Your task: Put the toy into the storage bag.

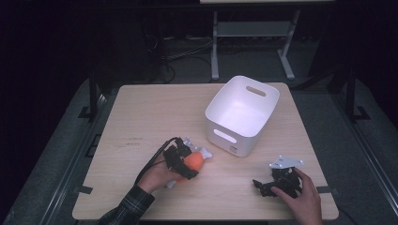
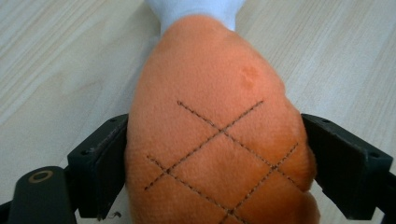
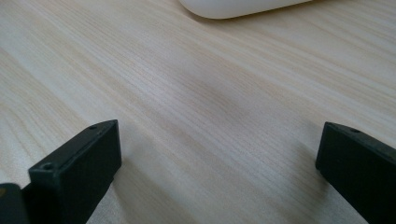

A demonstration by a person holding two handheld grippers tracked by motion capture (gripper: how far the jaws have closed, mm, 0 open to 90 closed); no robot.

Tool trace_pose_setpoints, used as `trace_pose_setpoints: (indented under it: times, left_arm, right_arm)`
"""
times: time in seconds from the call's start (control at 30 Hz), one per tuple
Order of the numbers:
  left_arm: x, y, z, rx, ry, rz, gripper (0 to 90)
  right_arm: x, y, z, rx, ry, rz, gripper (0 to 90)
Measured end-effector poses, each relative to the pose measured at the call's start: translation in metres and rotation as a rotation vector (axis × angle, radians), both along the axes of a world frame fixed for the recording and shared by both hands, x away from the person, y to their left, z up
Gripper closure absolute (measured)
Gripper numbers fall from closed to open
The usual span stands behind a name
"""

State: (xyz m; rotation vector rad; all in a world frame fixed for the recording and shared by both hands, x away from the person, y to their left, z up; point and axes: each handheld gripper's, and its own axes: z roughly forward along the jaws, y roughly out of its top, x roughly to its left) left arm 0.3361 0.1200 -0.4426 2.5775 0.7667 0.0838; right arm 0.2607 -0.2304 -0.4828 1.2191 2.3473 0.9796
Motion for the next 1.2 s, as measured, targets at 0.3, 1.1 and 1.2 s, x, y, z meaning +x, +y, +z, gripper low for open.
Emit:
trace_pose_setpoints:
  times: [0.3,1.1,1.2]
  left_arm:
    - [0.001,0.002,0.002,-0.004,0.000,-0.013,17.5]
    - [0.003,0.019,0.024,-0.066,-0.012,-0.017,21.8]
    - [0.004,0.021,0.027,-0.084,-0.017,-0.010,21.8]
  right_arm:
    - [0.000,0.000,0.000,0.000,0.000,0.000,0.0]
    - [0.000,0.000,0.000,0.000,0.000,0.000,0.0]
    - [0.000,0.000,0.000,0.000,0.000,-0.001,0.0]
